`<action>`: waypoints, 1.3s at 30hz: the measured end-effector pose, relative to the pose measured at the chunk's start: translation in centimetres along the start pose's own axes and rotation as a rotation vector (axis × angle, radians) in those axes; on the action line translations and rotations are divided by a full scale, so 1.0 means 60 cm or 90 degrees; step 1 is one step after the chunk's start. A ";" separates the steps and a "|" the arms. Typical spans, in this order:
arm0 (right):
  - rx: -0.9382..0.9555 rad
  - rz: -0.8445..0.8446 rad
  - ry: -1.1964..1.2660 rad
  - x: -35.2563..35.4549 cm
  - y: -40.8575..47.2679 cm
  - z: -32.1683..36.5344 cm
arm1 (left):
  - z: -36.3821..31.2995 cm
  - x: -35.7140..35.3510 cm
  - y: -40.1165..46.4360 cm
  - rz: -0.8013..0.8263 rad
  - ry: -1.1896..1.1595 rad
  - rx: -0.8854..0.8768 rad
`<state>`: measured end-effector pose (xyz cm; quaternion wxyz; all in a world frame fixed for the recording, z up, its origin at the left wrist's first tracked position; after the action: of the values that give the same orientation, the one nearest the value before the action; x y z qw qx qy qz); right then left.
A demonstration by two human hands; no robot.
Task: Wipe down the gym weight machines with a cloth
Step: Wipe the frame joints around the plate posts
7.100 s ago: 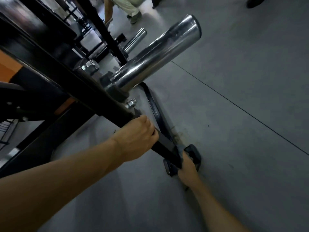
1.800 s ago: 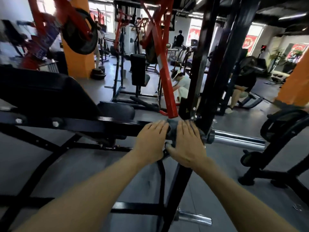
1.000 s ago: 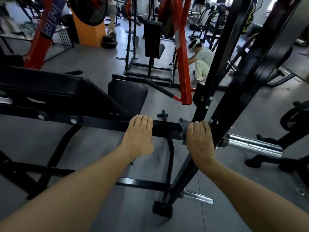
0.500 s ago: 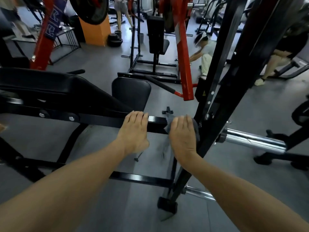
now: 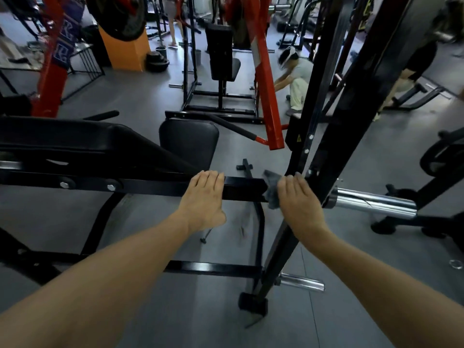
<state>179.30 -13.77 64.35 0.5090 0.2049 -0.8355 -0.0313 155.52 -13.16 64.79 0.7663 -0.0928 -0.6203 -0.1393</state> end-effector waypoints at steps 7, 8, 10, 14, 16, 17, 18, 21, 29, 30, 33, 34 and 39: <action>-0.113 0.073 0.051 0.036 0.025 0.062 | 0.008 -0.003 0.006 0.029 -0.060 -0.025; -0.110 0.055 0.075 0.043 0.037 0.085 | 0.007 -0.002 0.004 0.019 -0.058 -0.023; -0.074 0.025 0.120 0.063 0.064 0.145 | 0.007 0.000 0.003 -0.004 -0.056 -0.031; -0.073 -0.054 0.226 0.077 0.094 0.211 | 0.014 0.006 0.003 -0.006 -0.057 -0.057; -0.057 -0.082 0.218 0.068 0.085 0.192 | 0.016 0.005 0.002 0.010 -0.060 -0.061; -0.045 -0.085 0.210 0.065 0.076 0.178 | 0.019 0.004 0.002 0.013 -0.060 -0.063; -0.043 -0.072 0.198 0.062 0.065 0.162 | 0.020 0.005 0.002 0.014 -0.065 -0.065; -0.074 0.011 0.095 0.053 0.026 0.090 | 0.023 0.007 0.001 0.017 -0.097 -0.079; -0.096 0.186 -0.006 0.061 0.018 0.037 | 0.024 0.014 -0.001 0.045 -0.112 -0.081; -0.099 0.176 0.022 0.060 0.021 0.049 | 0.024 0.011 0.000 0.038 -0.110 -0.077; -0.084 0.097 0.096 0.065 0.035 0.084 | 0.021 0.002 0.004 0.018 -0.084 -0.067; -0.069 0.069 0.114 0.064 0.042 0.097 | 0.019 0.000 0.005 0.016 -0.072 -0.062; -0.004 -0.021 0.185 0.058 0.055 0.126 | 0.016 0.007 0.008 0.038 -0.055 -0.055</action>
<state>170.36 -13.22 64.49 0.6246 0.2194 -0.7494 -0.0120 154.84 -12.45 65.44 0.7381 -0.1498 -0.6430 -0.1389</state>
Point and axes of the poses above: each hand's wrist, its own y-axis towards the middle knuckle, its own x-axis out of the back of the hand, z = x × y, the point moved 2 cm from there along y, towards the middle knuckle, and after that the axes turned 7 degrees about y, right-handed, at the moved point
